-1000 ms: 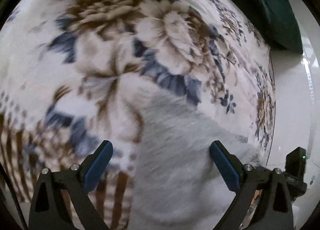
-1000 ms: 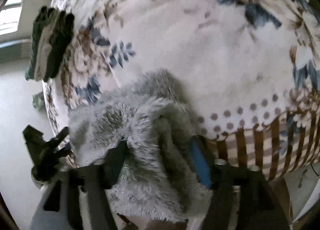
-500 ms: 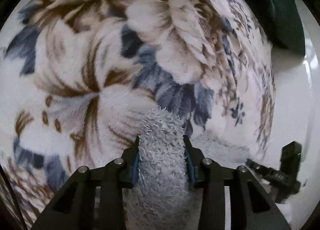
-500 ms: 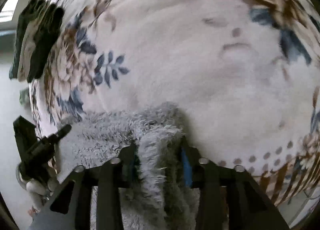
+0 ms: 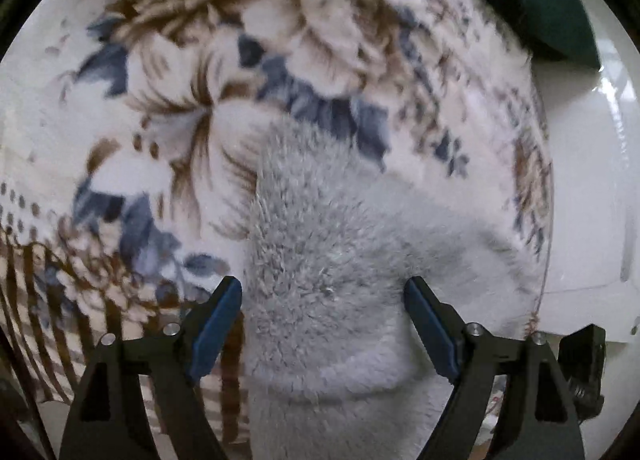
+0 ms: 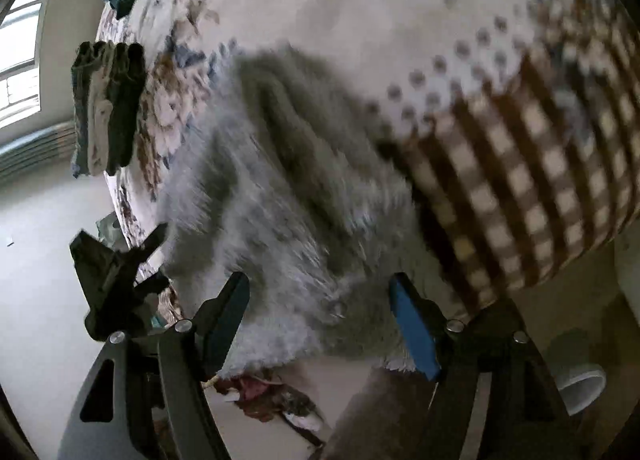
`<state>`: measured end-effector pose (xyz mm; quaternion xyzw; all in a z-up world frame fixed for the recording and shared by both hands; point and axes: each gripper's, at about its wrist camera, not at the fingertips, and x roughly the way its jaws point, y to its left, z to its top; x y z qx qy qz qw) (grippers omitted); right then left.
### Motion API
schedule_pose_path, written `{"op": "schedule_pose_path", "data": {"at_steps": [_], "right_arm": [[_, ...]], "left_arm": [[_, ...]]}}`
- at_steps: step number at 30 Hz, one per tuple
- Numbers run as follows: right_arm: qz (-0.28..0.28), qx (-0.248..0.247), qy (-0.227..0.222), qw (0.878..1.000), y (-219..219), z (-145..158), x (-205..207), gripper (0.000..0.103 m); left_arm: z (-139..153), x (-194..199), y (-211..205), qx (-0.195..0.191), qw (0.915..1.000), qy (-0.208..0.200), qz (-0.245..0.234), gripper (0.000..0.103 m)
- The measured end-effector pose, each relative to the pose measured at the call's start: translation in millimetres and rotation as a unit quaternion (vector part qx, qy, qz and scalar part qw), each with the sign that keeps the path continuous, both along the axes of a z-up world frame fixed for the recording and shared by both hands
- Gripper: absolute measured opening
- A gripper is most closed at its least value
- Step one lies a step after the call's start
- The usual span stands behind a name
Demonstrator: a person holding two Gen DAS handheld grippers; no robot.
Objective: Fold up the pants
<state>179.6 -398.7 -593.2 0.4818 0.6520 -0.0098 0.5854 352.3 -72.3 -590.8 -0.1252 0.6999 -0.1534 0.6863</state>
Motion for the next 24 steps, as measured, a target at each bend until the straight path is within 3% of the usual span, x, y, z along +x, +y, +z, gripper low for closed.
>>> {"op": "schedule_pose_path", "data": {"at_steps": [1, 4, 7, 8, 11, 12, 15, 16, 17, 20, 22, 24], "right_arm": [[-0.003, 0.003, 0.004, 1.000, 4, -6, -5, 0.019], [0.001, -0.029, 0.024, 0.999, 7, -10, -22, 0.018], [0.028, -0.038, 0.028, 0.998, 6, -9, -32, 0.018], [0.024, -0.022, 0.018, 0.999, 4, -8, -33, 0.024], [0.010, -0.010, 0.009, 1.000, -3, -6, -31, 0.057], [0.010, -0.014, 0.003, 1.000, -5, -4, -29, 0.059], [0.025, -0.034, 0.011, 0.999, -6, 0, -24, 0.059], [0.035, -0.046, 0.015, 0.998, -6, 1, -22, 0.059], [0.053, -0.065, 0.015, 0.996, -4, 4, -19, 0.059], [0.111, -0.132, 0.017, 0.985, 3, 17, -7, 0.059], [0.142, -0.159, 0.020, 0.977, 15, 20, 5, 0.059], [0.179, -0.193, 0.025, 0.964, 25, 20, 15, 0.059]], "left_arm": [[-6, 1, -2, 0.016, 0.9999, 0.000, -0.006, 0.083], [-2, 1, -4, 0.033, 0.9993, 0.005, -0.013, 0.083], [40, 1, -28, 0.070, 0.9946, -0.044, -0.064, 0.083], [51, 1, -39, 0.072, 0.9922, -0.059, -0.083, 0.083], [73, 8, -98, 0.066, 0.9785, -0.087, -0.175, 0.083], [73, 10, -120, 0.073, 0.9706, -0.091, -0.210, 0.083], [52, 10, -192, 0.097, 0.9328, -0.070, -0.340, 0.083], [42, 7, -217, 0.108, 0.9133, -0.062, -0.388, 0.083], [35, 4, -230, 0.124, 0.9007, -0.064, -0.412, 0.083], [18, -14, -270, 0.157, 0.8426, -0.078, -0.509, 0.083], [6, -21, -284, 0.174, 0.8200, -0.079, -0.540, 0.083], [-2, -24, -294, 0.184, 0.8056, -0.083, -0.557, 0.082]]}}
